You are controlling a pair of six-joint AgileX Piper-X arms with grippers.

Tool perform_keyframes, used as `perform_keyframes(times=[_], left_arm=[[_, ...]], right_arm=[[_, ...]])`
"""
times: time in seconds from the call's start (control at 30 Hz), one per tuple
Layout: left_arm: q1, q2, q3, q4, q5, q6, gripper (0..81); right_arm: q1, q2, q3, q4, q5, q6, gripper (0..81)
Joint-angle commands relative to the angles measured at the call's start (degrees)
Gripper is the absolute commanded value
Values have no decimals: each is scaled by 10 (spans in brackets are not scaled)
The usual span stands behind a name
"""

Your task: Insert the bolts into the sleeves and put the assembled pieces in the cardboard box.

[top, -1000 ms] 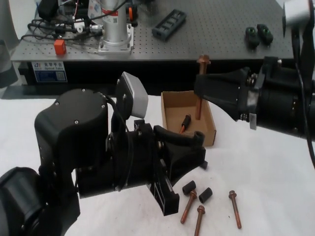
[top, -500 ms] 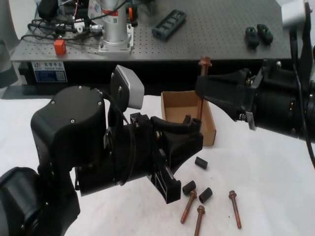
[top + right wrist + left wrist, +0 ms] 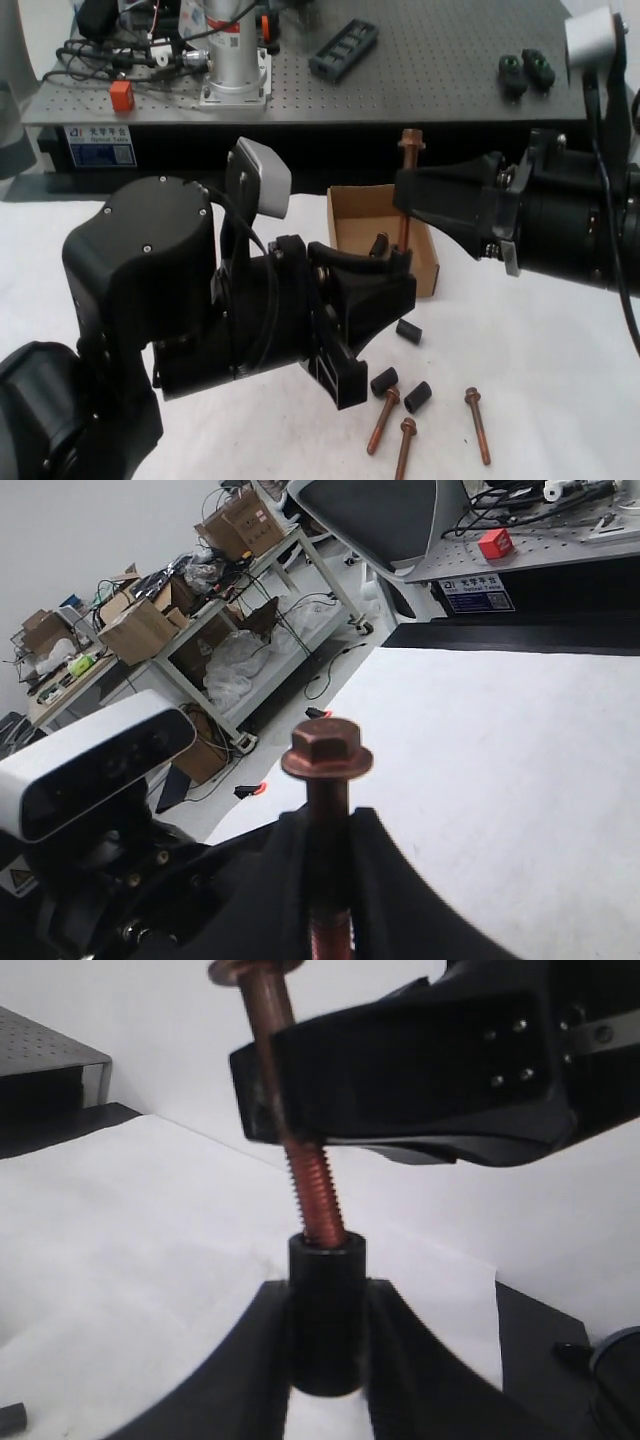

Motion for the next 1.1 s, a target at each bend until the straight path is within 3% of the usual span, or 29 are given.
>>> perform_keyframes(times=[0.0, 0.27, 0.3, 0.47, 0.57, 0.67, 0.77, 0.87, 0.97, 1.07], left_arm=[[1, -6, -3, -15, -8, -19, 7], [1, -6, -3, -35, -31, -41, 7], [1, -6, -3, -35, -33, -37, 7], [1, -6, -3, -35, -46, 9, 7], [3, 0, -7, -33, -109, 11, 7], [27, 40, -69, 51, -178, -47, 7], [57, 132, -190, 175, -186, -53, 7], [75, 244, -337, 271, -191, -43, 7], [82, 362, -518, 416, -191, 1, 7], [82, 472, -684, 563, -224, 58, 7]], right_arm=[[1, -4, -2, 0, -18, -7, 37], [1, -4, -2, 28, -29, -16, 4], [1, -4, -2, 26, -30, -19, 28], [1, -14, -2, 26, -28, -44, 415], [-19, -43, -2, 42, -20, -45, 385], [-57, -91, -2, 105, -6, -47, 334], [-96, -140, -2, 196, 39, -79, 324], [-116, -182, -2, 295, 128, -119, 324], [-121, -199, -2, 370, 218, -141, 324], [-121, -201, -2, 425, 256, -144, 324]])
